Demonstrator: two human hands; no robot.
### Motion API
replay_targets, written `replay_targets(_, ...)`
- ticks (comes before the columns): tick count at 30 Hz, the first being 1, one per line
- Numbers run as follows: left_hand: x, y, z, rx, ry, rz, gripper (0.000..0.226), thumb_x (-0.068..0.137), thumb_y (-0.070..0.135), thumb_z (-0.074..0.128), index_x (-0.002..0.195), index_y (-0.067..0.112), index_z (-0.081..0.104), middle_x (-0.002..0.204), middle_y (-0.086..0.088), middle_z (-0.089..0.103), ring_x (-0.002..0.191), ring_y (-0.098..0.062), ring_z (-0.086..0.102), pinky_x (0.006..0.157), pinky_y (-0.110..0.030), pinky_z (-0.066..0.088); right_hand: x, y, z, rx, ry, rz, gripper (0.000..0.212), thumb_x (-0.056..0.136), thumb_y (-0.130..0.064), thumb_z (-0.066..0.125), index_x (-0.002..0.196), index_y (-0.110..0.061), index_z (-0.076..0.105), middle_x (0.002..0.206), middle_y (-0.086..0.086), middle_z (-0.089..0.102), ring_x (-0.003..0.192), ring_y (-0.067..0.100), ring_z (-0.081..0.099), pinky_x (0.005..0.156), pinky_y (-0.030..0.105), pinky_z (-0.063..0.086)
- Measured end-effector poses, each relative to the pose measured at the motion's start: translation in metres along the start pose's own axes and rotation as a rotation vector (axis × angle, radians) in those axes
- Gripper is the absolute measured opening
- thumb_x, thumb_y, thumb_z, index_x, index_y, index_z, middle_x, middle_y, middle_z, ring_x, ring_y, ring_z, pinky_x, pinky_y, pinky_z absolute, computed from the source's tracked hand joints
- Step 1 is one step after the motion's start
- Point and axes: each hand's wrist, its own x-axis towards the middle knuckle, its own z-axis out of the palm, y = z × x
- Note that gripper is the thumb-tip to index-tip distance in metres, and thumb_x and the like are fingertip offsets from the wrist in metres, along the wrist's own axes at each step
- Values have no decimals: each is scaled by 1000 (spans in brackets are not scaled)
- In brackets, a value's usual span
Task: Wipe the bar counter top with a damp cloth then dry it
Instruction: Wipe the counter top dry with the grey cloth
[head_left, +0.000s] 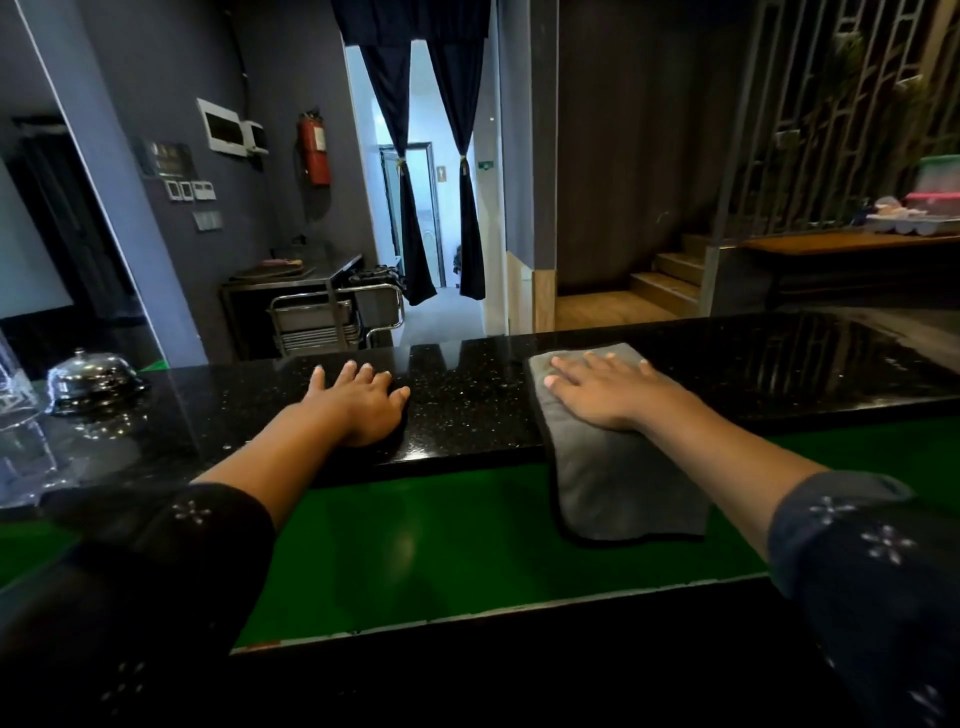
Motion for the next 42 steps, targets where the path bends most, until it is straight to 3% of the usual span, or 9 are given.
replay_targets(3, 8, 33, -13, -105, 60, 66, 72, 94, 65, 15, 153, 23, 18, 161, -5, 12, 148, -24, 5, 114, -57, -3, -17, -8, 9, 10, -14, -161, 61, 95, -67, 9, 153, -47, 6, 165, -2, 3, 151, 23, 3, 117, 54, -2)
replay_targets(6, 17, 67, -10, -235, -11, 77, 70, 95, 62, 15, 153, 23, 17, 161, -6, 12, 148, -27, 7, 114, -58, -2, -18, 0, 10, 19, -38, -229, 60, 94, -70, 10, 151, -52, 6, 165, -7, 2, 151, 18, 2, 117, 52, -2)
replay_targets(13, 21, 78, 15, -153, -6, 29, 62, 98, 55, 12, 154, 29, 7, 162, -1, -1, 148, -22, -2, 117, -51, -3, 64, -17, 0, 18, -42, -78, 64, 97, -64, 13, 156, -39, 10, 165, 4, 2, 151, 28, 2, 118, 58, -1)
replay_targets(17, 28, 76, 15, -108, -1, 17, 60, 98, 55, 12, 153, 33, 6, 162, 2, -1, 148, -19, -1, 118, -49, 0, 107, -56, 1, -5, -40, -125, 65, 98, -61, 15, 157, -32, 12, 165, 8, 5, 151, 31, 5, 116, 63, 2)
replay_targets(21, 26, 74, 14, -98, 0, 28, 59, 98, 56, 12, 153, 34, 5, 162, 3, -2, 148, -18, 0, 119, -48, 1, 126, -44, 1, 33, -44, -181, 64, 97, -64, 16, 156, -36, 16, 165, 6, 9, 150, 31, 10, 117, 59, 3)
replay_targets(30, 26, 75, 15, -130, 21, 30, 60, 98, 57, 14, 153, 34, 9, 162, 3, 2, 148, -18, 2, 118, -49, 1, 123, 58, -12, -19, -18, 185, 67, 96, -66, 13, 156, -36, 14, 165, 10, 6, 149, 36, 9, 117, 61, 4)
replay_targets(33, 26, 75, 14, -143, 26, 21, 60, 98, 57, 15, 153, 34, 11, 162, 3, 3, 148, -19, 3, 117, -49, 1, 97, 25, -10, -13, -4, 53, 68, 95, -66, 15, 156, -35, 14, 164, 12, 11, 148, 35, 13, 116, 62, 6)
replay_targets(37, 23, 75, 11, -133, -5, 8, 60, 98, 56, 15, 153, 33, 9, 162, 2, 2, 148, -20, 2, 117, -49, 1, 39, -20, 0, 20, -45, -233, 67, 96, -67, 14, 156, -37, 9, 165, 6, 5, 151, 30, 4, 118, 58, -1)
replay_targets(42, 17, 75, 11, -146, 0, 14, 60, 99, 55, 15, 153, 31, 9, 162, 0, 2, 148, -20, 2, 117, -48, 0, 3, 34, -1, 18, -46, -268, 64, 94, -70, 11, 153, -46, 7, 165, -3, 3, 151, 22, 1, 117, 55, -2)
